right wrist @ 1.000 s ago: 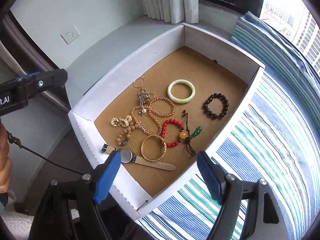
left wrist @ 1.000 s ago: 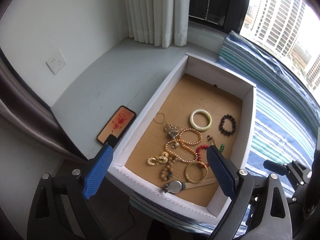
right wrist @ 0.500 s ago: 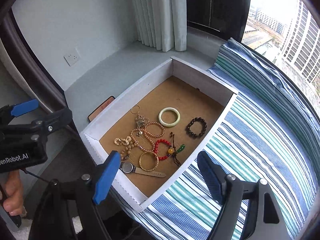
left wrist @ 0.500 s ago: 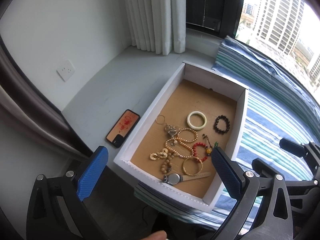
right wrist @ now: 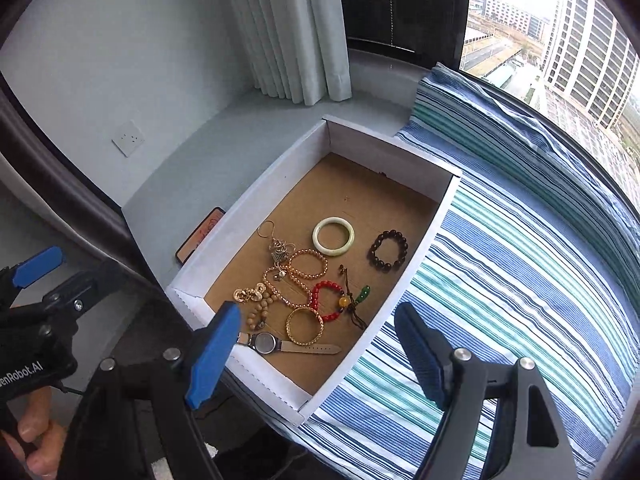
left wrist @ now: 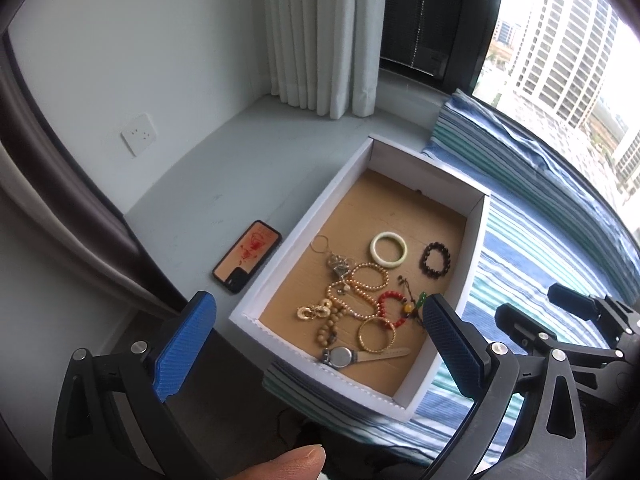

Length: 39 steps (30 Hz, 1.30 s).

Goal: Organize jewelry

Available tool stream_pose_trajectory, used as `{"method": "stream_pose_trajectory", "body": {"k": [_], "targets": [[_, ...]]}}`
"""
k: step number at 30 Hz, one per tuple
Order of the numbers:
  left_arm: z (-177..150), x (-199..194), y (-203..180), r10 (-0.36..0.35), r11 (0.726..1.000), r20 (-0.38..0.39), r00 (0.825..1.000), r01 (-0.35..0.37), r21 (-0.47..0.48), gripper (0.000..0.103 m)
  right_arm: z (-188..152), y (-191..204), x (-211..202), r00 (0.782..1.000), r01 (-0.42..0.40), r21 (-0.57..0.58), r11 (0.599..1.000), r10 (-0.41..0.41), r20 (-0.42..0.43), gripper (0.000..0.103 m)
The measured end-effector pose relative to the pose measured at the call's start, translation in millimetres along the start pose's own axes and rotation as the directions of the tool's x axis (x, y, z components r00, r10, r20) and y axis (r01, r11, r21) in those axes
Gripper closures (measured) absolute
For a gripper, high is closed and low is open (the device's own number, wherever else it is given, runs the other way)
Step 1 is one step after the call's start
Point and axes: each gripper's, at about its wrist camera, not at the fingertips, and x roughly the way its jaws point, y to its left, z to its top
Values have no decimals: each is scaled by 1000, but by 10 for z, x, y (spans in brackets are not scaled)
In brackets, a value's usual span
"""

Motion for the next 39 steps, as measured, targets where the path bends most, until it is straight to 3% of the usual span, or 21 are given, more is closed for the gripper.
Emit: {"method": "stream_pose_trajectory", "body": {"k": [2,6,16,24,39], "targets": [[5,-27,46,7,1000,-2,1000,-7,-19,0,14,57,-54,1000,14,-16,1000,-13,16,22],[-2,-17,50,104,995,-5,995,-104,-4,0,76,174,-170,998,39,-53,998,-36,52,22],[-54,82,95,84,996,-55,995,-86,-25,0,141,262,-221,997,45,-70,997,-40,68,22],[-50,82,18,112,994,-49,993,-111,15,0,161,287,-243,997,52,-82,995,-47,58,22],[-33,77,-27,87,996,-50,995,-86,20,1,177,296,-253,995,84,-93,992,-79,63,22]]}}
